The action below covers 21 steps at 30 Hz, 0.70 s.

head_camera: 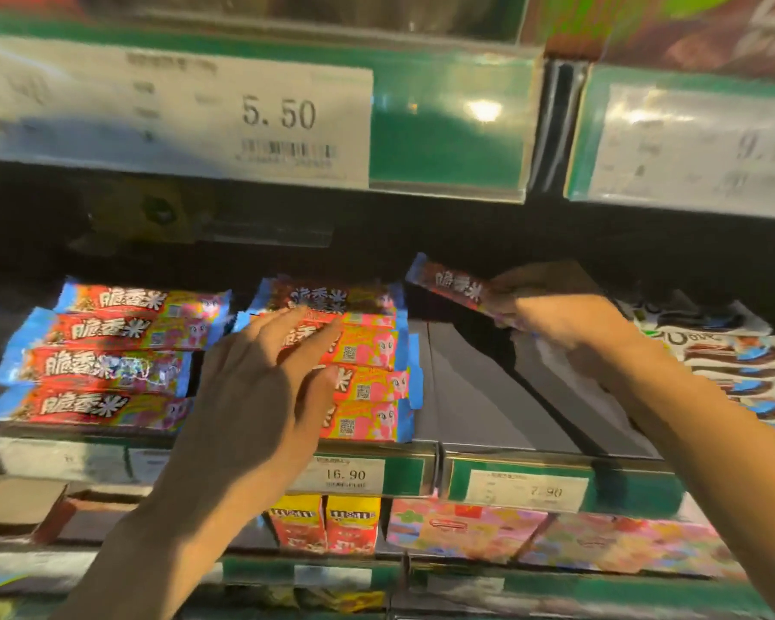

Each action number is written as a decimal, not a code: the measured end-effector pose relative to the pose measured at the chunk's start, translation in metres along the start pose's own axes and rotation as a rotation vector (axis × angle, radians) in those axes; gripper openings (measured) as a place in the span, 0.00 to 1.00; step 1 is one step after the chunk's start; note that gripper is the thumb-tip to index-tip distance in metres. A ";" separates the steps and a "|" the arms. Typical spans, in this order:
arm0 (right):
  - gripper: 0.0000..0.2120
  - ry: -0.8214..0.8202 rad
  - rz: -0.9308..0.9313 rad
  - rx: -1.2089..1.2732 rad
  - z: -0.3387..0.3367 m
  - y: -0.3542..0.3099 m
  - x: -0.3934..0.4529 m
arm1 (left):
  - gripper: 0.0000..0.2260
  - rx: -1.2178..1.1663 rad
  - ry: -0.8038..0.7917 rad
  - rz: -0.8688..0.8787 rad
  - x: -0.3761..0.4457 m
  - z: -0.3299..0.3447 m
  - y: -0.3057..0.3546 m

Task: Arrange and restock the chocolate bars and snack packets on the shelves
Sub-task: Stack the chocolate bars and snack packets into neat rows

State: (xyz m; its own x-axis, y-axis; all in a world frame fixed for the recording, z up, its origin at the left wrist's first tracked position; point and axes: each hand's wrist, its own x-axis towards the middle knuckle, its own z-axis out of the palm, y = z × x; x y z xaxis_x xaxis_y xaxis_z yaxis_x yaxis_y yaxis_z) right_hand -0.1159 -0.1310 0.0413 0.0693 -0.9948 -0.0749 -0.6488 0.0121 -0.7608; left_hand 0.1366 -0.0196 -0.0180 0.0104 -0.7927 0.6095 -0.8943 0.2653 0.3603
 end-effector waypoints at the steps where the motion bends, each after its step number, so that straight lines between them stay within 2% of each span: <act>1: 0.07 0.025 -0.060 0.053 0.001 -0.005 -0.001 | 0.21 0.059 -0.014 0.027 -0.004 0.000 -0.009; 3: 0.03 0.068 -0.182 0.103 0.010 -0.022 -0.008 | 0.21 0.077 -0.036 0.031 -0.005 -0.002 -0.014; 6: 0.06 0.017 -0.278 0.158 0.029 -0.050 -0.020 | 0.19 0.085 -0.036 0.002 0.001 -0.012 -0.018; 8: 0.09 -0.048 -0.278 0.153 0.042 -0.058 -0.018 | 0.18 0.105 -0.039 -0.005 0.003 -0.016 -0.028; 10: 0.17 -0.187 -0.169 0.043 0.054 -0.063 -0.012 | 0.18 0.148 -0.044 -0.007 0.006 -0.021 -0.040; 12: 0.19 -0.274 -0.156 0.013 0.064 -0.070 -0.011 | 0.19 0.197 -0.065 0.010 0.011 -0.025 -0.050; 15: 0.08 -0.135 -0.264 0.028 0.067 -0.075 -0.005 | 0.18 0.178 -0.100 0.032 0.019 -0.029 -0.062; 17: 0.05 -0.132 -0.279 0.008 0.069 -0.075 -0.005 | 0.15 0.137 -0.118 0.011 0.026 -0.032 -0.064; 20: 0.07 -0.168 -0.303 0.019 0.066 -0.083 -0.013 | 0.06 -0.020 -0.157 -0.125 0.035 -0.037 -0.065; 21: 0.12 -0.181 -0.270 0.000 0.065 -0.086 -0.015 | 0.03 -0.076 -0.164 -0.145 0.037 -0.039 -0.065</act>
State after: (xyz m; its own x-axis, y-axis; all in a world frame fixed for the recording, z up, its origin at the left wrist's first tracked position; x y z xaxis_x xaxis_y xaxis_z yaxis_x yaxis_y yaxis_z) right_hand -0.0124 -0.1107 0.0658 0.3721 -0.9280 0.0164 -0.5888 -0.2497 -0.7688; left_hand 0.2122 -0.0450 0.0091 0.0582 -0.9027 0.4264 -0.8526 0.1773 0.4916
